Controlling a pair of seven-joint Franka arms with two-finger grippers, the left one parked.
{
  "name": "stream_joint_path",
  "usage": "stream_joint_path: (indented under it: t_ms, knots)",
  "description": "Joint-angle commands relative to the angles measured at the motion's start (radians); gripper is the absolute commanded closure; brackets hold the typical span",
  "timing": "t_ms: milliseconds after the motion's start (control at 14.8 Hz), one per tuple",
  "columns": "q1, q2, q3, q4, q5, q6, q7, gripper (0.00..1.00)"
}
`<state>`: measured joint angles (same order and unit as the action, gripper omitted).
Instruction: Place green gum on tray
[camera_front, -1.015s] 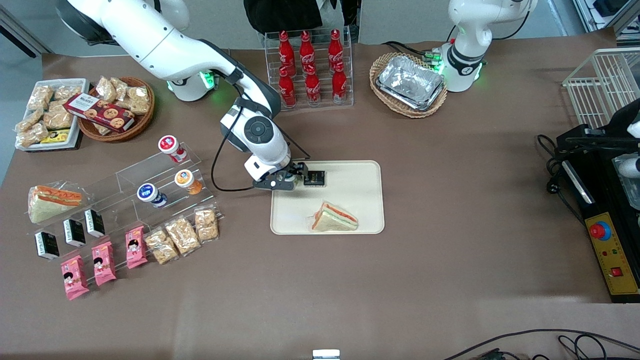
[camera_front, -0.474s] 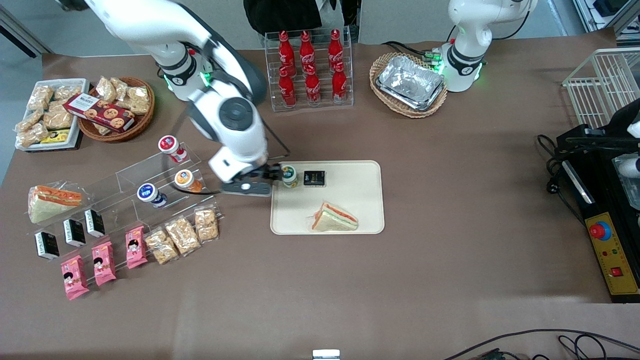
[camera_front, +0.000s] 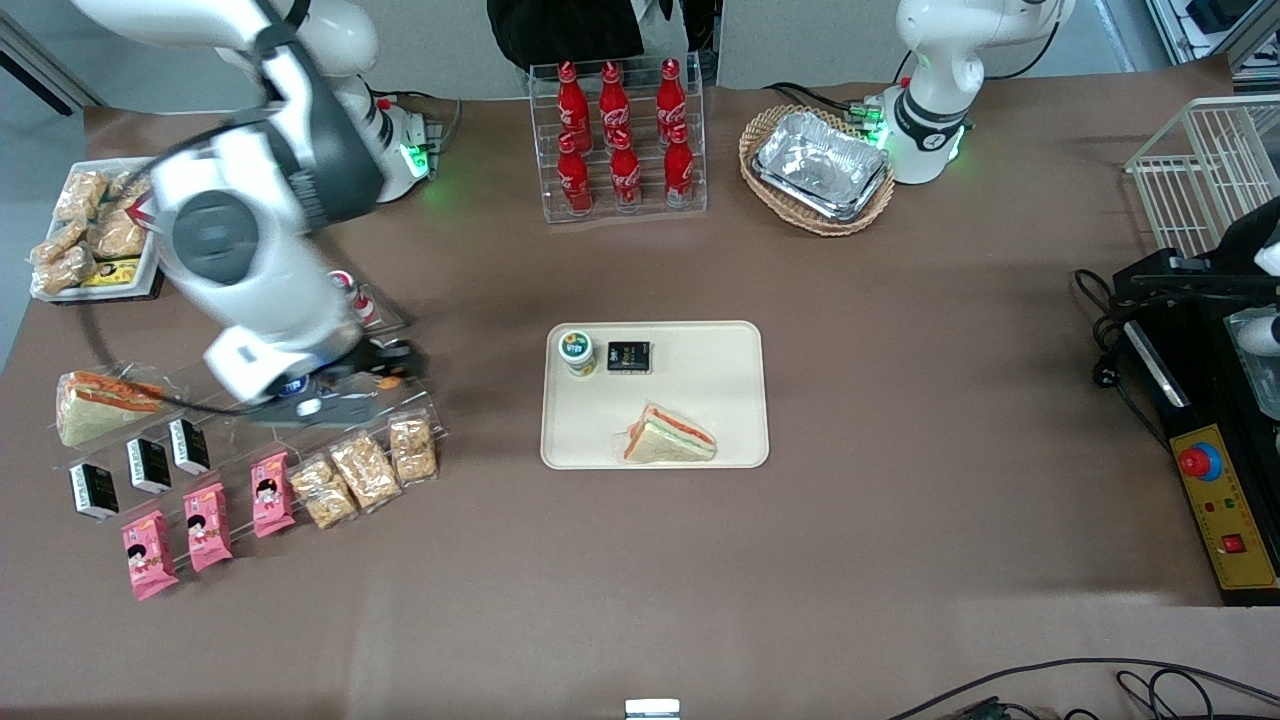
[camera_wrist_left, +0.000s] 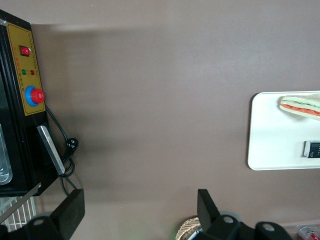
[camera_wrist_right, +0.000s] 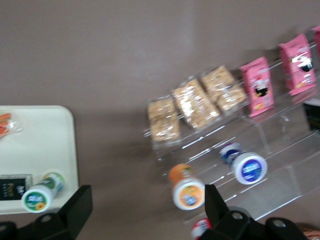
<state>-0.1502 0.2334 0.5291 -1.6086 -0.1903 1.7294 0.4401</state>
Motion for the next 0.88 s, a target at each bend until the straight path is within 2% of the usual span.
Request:
stream_joint_path:
  t_ms: [0, 135, 271, 474, 609, 677, 812]
  knots:
    - [-0.138, -0.058, 0.009, 0.013, 0.077, -0.037, -0.176, 0.0]
    - [-0.115, -0.103, -0.106, 0.007, 0.09, -0.054, -0.286, 0.0]
    - [-0.024, -0.138, -0.281, 0.006, 0.097, -0.094, -0.381, 0.0]
    - [0.075, -0.187, -0.476, 0.006, 0.118, -0.099, -0.562, 0.0]
    - [0.167, -0.215, -0.625, 0.006, 0.141, -0.1, -0.593, 0.0]
    - [0.184, -0.216, -0.661, 0.013, 0.169, -0.099, -0.595, 0.0]
    - [0.185, -0.22, -0.669, 0.021, 0.181, -0.102, -0.632, 0.0]
